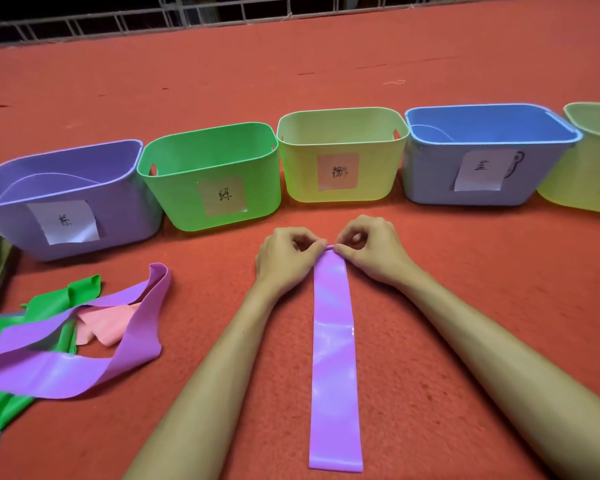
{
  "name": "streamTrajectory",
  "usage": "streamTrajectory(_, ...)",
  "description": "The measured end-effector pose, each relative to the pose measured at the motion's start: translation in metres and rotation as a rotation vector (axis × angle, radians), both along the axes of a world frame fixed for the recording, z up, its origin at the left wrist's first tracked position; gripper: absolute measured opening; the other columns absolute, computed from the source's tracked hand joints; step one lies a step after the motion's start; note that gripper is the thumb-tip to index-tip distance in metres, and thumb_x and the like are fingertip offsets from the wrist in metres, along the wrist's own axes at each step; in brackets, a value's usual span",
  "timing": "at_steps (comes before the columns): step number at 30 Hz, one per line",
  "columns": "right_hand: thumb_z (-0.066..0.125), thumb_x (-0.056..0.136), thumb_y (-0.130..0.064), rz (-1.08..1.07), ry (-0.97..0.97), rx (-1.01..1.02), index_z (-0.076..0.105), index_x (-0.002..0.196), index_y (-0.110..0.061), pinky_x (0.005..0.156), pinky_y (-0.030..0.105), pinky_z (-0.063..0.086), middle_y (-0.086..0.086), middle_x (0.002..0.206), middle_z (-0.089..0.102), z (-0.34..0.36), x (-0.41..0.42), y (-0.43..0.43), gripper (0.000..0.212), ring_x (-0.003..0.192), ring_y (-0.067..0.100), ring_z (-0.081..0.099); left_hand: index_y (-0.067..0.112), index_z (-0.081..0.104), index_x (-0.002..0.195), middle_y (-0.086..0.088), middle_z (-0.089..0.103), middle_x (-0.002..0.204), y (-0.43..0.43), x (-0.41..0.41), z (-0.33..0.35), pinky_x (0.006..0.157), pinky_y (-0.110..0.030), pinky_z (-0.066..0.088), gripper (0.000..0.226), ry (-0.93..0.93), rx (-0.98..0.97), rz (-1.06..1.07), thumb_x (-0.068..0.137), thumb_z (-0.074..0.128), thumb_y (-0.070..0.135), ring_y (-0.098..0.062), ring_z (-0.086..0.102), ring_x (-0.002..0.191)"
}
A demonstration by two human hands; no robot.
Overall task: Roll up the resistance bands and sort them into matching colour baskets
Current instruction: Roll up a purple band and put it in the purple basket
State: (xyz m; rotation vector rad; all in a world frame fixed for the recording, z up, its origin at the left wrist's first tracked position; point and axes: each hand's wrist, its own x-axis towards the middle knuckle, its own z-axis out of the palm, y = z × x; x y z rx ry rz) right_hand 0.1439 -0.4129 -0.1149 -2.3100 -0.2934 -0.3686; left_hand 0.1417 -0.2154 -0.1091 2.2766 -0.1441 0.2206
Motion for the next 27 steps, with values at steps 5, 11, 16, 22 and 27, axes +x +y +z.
streamTrajectory(5,0.082,0.079,-0.022,0.016,0.052,0.069,0.074,0.072,-0.03,0.07,0.04,0.055,-0.01,0.074,0.07,0.0033,-0.0003,0.0002,0.013,0.065,0.005,0.058,0.043,0.077,0.078,0.029,0.069,0.069,0.0006,0.0021,-0.0003,0.063,-0.025,0.04,0.005,0.014,0.012,-0.001,0.082,0.078,0.046,0.005,0.058,0.064)
streamTrajectory(11,0.081,0.082,-0.033,-0.03,0.039,0.018,0.073,0.074,-0.029,0.073,0.04,0.054,-0.01,0.078,0.068,0.0013,0.0014,0.0032,0.011,0.072,0.011,0.061,0.04,0.078,0.078,0.028,0.07,0.07,0.0024,0.0013,0.002,0.062,-0.024,0.038,0.004,0.027,-0.001,-0.01,0.079,0.081,0.042,0.008,0.057,0.062)
streamTrajectory(16,0.082,0.079,-0.034,-0.021,0.034,-0.037,0.077,0.079,-0.029,0.075,0.038,0.055,-0.011,0.082,0.066,0.0024,-0.0013,0.0036,0.008,0.075,0.006,0.061,0.042,0.08,0.085,0.026,0.073,0.077,0.0043,0.0018,0.0001,0.067,-0.024,0.046,0.007,0.03,0.003,-0.023,0.079,0.08,0.045,0.009,0.062,0.072)
streamTrajectory(22,0.079,0.076,-0.039,-0.024,0.046,-0.059,0.069,0.072,-0.032,0.083,0.045,0.052,-0.014,0.079,0.064,0.0021,-0.0024,0.0065,0.013,0.077,0.004,0.058,0.045,0.08,0.084,0.02,0.072,0.089,0.0028,0.0017,-0.002,0.077,-0.032,0.053,0.008,-0.003,0.046,-0.022,0.084,0.073,0.048,-0.003,0.066,0.086)
streamTrajectory(27,0.069,0.075,-0.049,0.006,0.092,-0.003,0.07,0.076,-0.034,0.086,0.047,0.051,-0.012,0.082,0.064,0.0051,-0.0026,0.0045,0.016,0.076,0.007,0.058,0.043,0.08,0.083,0.019,0.071,0.085,0.0048,0.0011,-0.0016,0.074,-0.03,0.053,0.004,-0.009,0.039,-0.043,0.08,0.077,0.044,0.0,0.065,0.082)
